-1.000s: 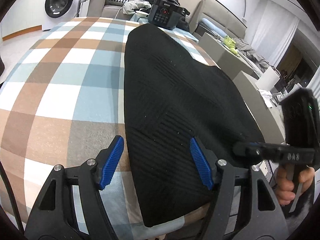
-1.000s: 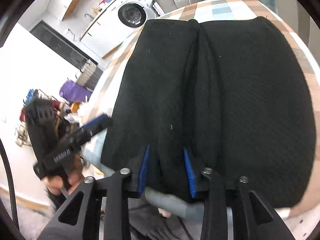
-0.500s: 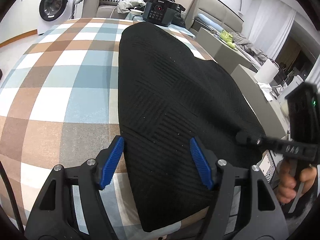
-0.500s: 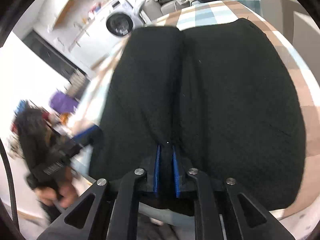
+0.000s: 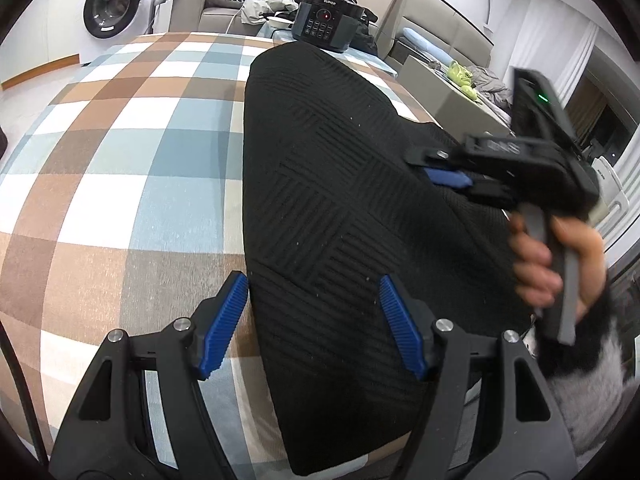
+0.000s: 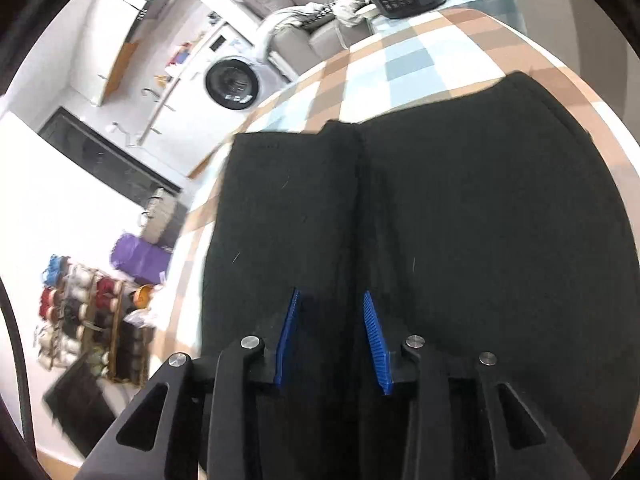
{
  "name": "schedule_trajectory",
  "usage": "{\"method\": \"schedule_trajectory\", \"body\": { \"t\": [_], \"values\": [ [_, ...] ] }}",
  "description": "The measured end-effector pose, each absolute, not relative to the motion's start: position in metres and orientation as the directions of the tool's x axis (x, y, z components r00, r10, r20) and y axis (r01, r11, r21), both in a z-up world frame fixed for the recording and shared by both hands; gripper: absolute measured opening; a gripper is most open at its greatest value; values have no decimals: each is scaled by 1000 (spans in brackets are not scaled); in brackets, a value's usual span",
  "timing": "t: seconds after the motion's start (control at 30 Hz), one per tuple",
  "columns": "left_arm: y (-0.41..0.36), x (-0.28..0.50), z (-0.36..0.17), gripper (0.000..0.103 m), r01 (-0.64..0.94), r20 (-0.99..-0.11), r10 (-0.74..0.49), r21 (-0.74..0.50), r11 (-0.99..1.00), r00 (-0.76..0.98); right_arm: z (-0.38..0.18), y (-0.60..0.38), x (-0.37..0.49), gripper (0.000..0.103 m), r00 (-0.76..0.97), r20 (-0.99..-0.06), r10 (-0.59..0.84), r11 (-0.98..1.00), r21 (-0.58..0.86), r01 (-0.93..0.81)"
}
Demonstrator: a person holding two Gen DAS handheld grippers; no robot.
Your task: Fold small clothes
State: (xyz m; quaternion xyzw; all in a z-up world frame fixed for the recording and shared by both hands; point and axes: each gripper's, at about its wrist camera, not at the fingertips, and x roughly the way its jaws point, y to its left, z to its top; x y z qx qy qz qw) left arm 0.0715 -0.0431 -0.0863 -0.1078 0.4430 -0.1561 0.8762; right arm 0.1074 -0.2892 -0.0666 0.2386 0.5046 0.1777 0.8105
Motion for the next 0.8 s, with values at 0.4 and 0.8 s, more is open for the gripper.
{"method": "schedule_trajectory", "body": {
  "t": [0.4,0.8],
  "values": [
    [-40,75,-85,66,171,-733,-372,-337,926,569,-31,-255,142,10,542,-734,410,909,375,-179],
    [-34,75,-91,66,151,-742,-371,-349,925,558,-67,-300,108,52,413,-747,522,841,530,-105]
  ]
}}
